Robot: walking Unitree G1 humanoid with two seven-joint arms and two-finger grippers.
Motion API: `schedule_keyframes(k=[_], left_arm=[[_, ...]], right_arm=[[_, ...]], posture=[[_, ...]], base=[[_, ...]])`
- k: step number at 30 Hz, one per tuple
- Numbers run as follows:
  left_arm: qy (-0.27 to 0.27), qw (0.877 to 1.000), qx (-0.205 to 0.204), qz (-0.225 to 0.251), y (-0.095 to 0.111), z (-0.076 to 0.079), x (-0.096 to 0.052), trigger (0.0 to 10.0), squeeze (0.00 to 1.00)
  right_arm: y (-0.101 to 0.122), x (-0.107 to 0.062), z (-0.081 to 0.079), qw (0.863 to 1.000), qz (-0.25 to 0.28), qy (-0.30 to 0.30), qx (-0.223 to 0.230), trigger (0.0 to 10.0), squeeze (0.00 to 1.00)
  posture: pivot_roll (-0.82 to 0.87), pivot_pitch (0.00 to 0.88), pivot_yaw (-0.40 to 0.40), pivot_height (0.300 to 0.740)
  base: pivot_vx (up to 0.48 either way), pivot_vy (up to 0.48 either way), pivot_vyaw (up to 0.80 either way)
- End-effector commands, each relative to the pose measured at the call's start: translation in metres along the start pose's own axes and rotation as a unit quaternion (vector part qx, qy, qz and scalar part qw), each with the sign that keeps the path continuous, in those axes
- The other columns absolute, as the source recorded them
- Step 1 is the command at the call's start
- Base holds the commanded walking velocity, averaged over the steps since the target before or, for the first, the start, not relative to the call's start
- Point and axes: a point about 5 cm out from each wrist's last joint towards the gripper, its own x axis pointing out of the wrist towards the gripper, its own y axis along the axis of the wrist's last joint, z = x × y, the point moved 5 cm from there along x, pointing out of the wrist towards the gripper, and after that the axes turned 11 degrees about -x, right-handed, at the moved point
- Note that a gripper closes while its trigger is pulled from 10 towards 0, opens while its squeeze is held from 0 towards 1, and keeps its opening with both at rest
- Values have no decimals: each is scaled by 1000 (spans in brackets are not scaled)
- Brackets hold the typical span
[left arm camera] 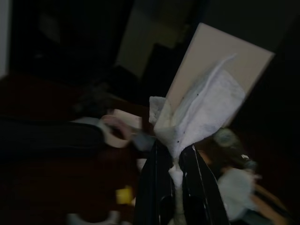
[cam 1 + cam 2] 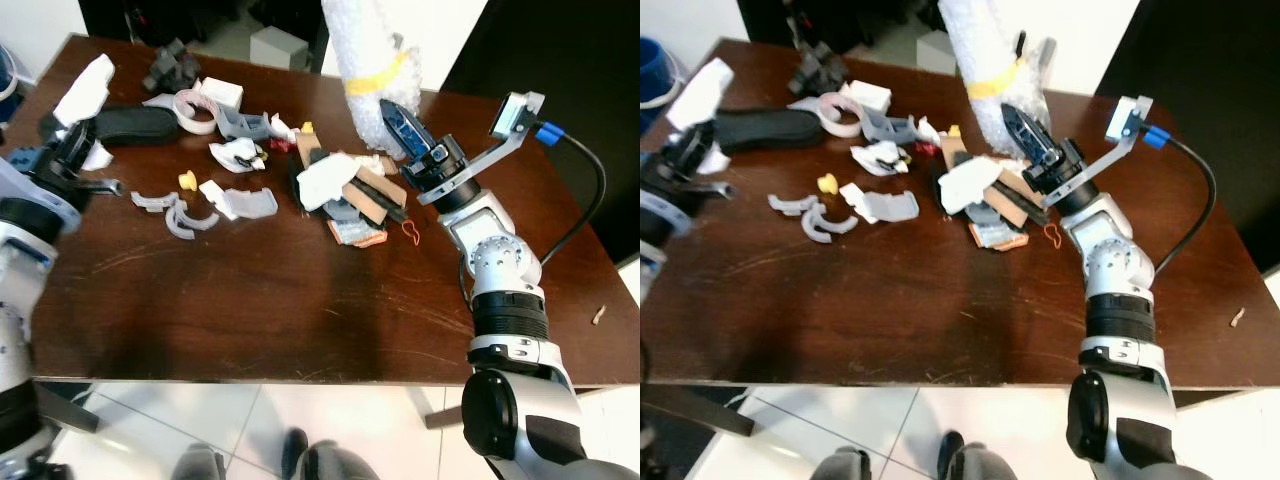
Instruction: Picking trash to rubbish bin
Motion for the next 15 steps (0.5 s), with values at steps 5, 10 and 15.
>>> schedule_keyframes(k=[5,10,15], left_arm=[[-28,997,-54,-36,-39,20,1,10000,0],[-46,992,-85,-85,-79,38,0,10000,0],[-45,986,-91,-135,-115,40,-5,10000,0]], right_arm=[[-17,-21,16,999,-25,-46,-10,10000,0],[-15,-35,38,994,-31,-100,-26,10000,0],[-6,-55,61,986,-34,-155,-49,10000,0]], posture=[[211,101,-100,740],[200,98,-95,740],[190,101,-90,740]], base=[[-318,0,0],[-342,0,0],[-343,0,0]])
